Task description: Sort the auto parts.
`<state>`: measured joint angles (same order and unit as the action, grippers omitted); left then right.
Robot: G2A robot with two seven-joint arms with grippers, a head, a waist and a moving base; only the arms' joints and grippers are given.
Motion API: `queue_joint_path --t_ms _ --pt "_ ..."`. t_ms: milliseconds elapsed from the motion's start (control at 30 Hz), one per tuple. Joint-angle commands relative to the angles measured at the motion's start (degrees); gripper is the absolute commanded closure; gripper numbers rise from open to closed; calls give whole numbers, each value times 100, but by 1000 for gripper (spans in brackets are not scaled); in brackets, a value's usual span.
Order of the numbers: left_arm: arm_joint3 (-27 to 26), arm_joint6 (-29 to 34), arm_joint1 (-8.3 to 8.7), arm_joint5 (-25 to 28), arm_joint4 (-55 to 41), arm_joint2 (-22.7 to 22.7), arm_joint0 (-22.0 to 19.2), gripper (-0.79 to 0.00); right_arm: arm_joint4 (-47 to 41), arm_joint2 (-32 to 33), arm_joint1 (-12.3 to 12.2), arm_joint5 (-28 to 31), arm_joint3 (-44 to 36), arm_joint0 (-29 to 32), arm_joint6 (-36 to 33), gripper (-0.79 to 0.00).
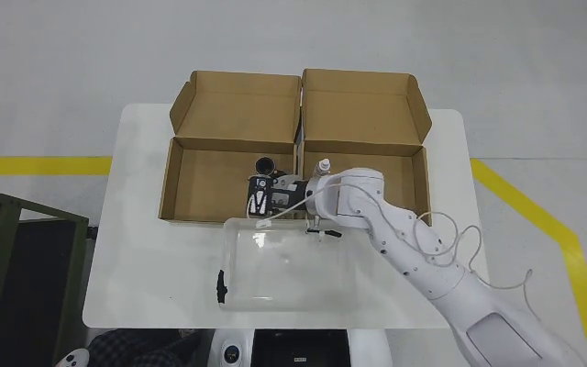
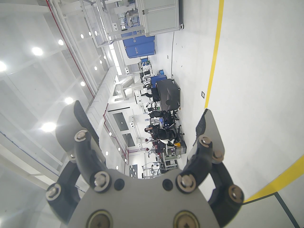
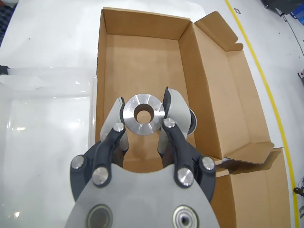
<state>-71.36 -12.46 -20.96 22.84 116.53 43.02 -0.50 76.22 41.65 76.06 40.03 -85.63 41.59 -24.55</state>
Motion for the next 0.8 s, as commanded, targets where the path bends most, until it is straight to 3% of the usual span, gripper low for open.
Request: queue_joint_path --t_ms 0,767 --pt "0 0 0 0 0 0 0 -785 3 -71 34 21 133 -74 -34 0" --pt "0 0 0 0 0 0 0 -785 67 -752 457 136 1273 -691 -452 0"
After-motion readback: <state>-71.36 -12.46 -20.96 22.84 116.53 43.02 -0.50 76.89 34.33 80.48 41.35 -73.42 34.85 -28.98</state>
